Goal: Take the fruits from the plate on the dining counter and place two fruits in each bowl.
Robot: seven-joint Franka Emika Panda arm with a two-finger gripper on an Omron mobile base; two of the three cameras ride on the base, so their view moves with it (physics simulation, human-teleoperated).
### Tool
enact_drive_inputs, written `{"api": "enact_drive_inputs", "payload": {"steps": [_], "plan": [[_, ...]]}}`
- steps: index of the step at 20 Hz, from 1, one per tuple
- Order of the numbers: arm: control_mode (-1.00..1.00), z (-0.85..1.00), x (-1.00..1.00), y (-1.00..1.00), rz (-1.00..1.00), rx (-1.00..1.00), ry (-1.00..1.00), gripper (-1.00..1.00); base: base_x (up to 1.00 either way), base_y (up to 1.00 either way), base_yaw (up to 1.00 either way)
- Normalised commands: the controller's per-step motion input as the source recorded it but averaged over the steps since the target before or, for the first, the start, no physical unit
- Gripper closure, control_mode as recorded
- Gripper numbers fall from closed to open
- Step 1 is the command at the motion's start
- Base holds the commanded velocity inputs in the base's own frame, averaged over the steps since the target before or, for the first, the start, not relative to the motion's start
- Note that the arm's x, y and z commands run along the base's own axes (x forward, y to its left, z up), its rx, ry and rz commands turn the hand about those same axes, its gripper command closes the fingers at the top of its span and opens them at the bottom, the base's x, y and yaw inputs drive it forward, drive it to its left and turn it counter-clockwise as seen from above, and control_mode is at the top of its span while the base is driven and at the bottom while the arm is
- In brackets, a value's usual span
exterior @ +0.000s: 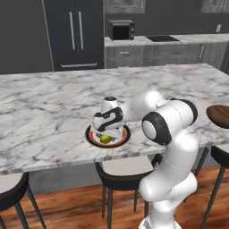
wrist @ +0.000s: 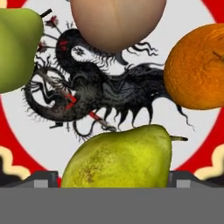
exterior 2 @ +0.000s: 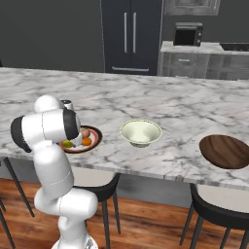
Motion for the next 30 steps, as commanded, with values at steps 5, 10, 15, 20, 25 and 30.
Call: {"api": "enact_drive_inputs", "payload": {"steps": [5,10,15,20,25,30], "plan": [[-1.00,-0.01,0.00,0.00,0.00,0.00,0.04,1.00,0.00,0.00,0.00],[-1.00,0.27,-0.12,-0.03,0.00,0.01,-0.06,1.00,0.00,0.00,0.00],[-1.00,1.00,-0.08,-0.71,0.00,0.13,-0.18,1.00,0.00,0.00,0.00],[-1.00,0.80,0.00,-1.00,0.04,0.04,-0.15,1.00,0.00,0.00,0.00],[-1.00,0.56,0.00,-1.00,0.16,-0.12,-0.02,1.00,0.00,0.00,0.00],[-1.00,0.29,0.03,-0.74,0.21,-0.20,0.05,1.00,0.00,0.00,0.00]]}}
